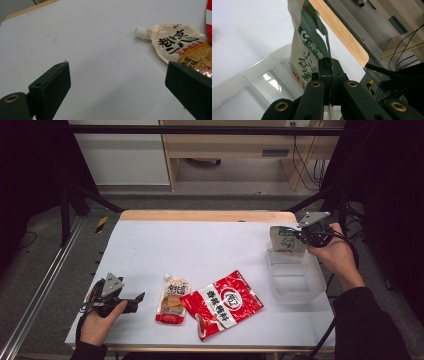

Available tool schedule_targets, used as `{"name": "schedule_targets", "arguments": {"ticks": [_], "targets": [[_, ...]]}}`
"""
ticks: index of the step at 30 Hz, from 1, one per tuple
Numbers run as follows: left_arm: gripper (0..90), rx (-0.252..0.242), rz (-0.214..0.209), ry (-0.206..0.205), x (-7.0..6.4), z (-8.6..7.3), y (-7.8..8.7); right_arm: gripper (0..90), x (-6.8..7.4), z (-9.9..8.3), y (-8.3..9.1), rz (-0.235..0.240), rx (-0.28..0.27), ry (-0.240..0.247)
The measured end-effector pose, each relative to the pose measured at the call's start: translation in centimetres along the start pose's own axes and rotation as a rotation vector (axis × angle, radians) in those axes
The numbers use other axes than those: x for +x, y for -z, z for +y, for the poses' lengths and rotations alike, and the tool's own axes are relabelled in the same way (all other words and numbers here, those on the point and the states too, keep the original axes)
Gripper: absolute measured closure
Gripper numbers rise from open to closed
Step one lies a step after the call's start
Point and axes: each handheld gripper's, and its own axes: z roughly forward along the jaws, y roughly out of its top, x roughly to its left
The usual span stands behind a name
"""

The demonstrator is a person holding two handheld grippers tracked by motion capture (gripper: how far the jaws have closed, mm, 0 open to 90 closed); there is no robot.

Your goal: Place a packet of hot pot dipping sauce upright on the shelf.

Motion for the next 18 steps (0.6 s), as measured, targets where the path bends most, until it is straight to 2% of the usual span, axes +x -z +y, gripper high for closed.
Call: {"name": "schedule_targets", "arguments": {"ticks": [10,18], "targets": [[6.2,0.002,-0.002,-0.002,-0.04,0.01,-0.02,90.0,-0.06,-0.14,-0.02,0.001,0.003,-0.010],[6.2,0.005,-0.002,-0.002,-0.07,-0.01,-0.08,89.6,-0.47,-0.25,-0.25,-0.001,0.010,-0.039]]}}
